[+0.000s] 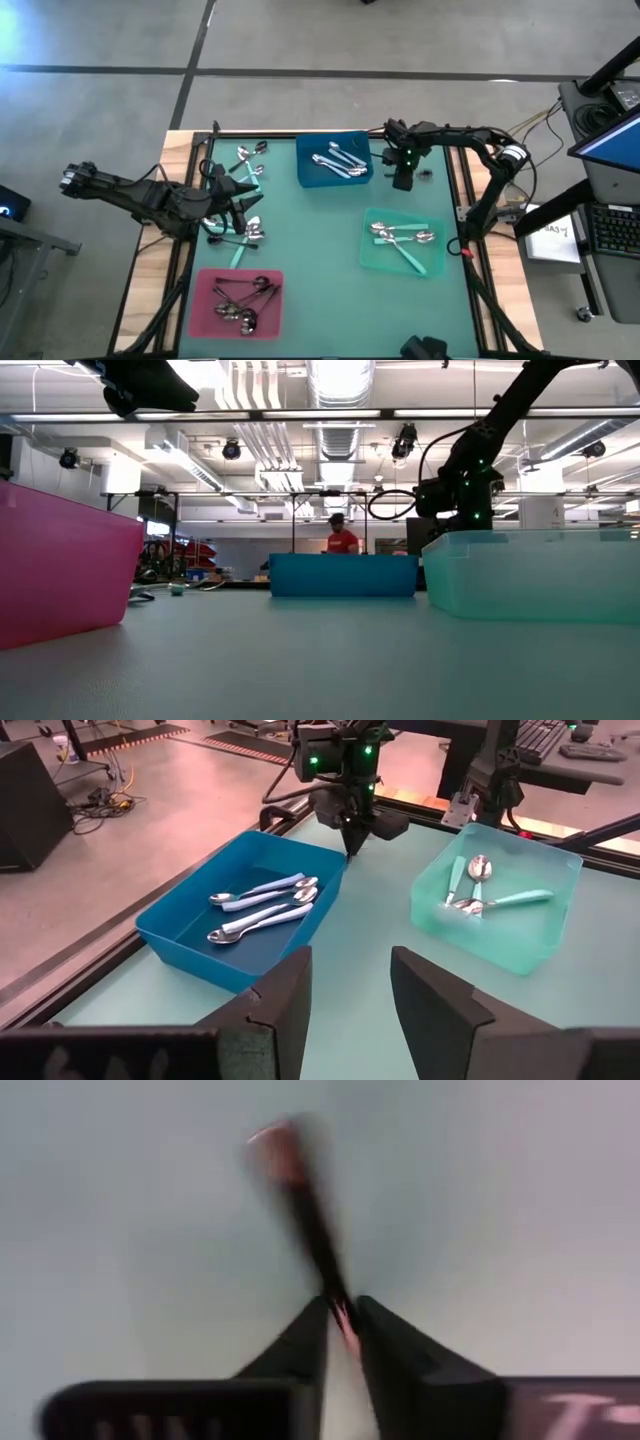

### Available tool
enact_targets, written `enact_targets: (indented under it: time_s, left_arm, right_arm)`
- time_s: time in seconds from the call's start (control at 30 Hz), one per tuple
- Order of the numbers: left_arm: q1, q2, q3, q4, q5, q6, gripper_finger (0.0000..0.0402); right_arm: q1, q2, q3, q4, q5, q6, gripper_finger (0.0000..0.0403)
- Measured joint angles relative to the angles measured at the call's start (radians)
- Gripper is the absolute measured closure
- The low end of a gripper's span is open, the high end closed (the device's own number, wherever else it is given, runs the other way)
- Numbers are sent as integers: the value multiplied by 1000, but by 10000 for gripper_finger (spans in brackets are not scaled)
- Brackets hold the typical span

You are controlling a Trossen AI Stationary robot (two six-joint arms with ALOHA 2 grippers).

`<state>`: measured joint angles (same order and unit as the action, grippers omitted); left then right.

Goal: Sort silverware by color (type)
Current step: Put the black spoon into the red bin

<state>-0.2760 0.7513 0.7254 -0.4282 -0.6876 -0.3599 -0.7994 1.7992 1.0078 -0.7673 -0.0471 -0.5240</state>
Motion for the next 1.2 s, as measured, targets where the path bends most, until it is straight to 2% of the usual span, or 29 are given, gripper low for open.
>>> enact_targets:
  time_s: [0.07,0.27,0.43,0.57,0.7,0.77,0.93,1.13,1.2]
  left_arm:
    - [0,0,0,0,0,-1,279]
    - [0,5,0,1,0,-8,279]
    - [0,16,0,1,0,-13,279]
    - [0,44,0,2,0,-50,279]
    - [0,103,-1,23,0,-71,279]
    - [0,142,-2,51,-2,-63,279]
    - [0,251,-2,155,-12,-30,279]
    - [0,369,-2,332,-145,1,279]
    - [1,402,-2,384,-191,13,279]
  right_arm:
    - [0,15,0,-7,1,1,384]
    - [0,8,0,-26,-4,38,392]
    - [0,-92,3,-36,-8,72,393]
    - [2,-190,-10,-63,-38,158,393]
    - [14,-278,-11,30,-133,250,394]
    - [36,-304,-21,53,-141,271,394]
    - [111,-359,-28,238,-143,308,394]
    - [251,-362,-32,484,-137,332,394]
    - [294,-359,-31,536,-84,344,394]
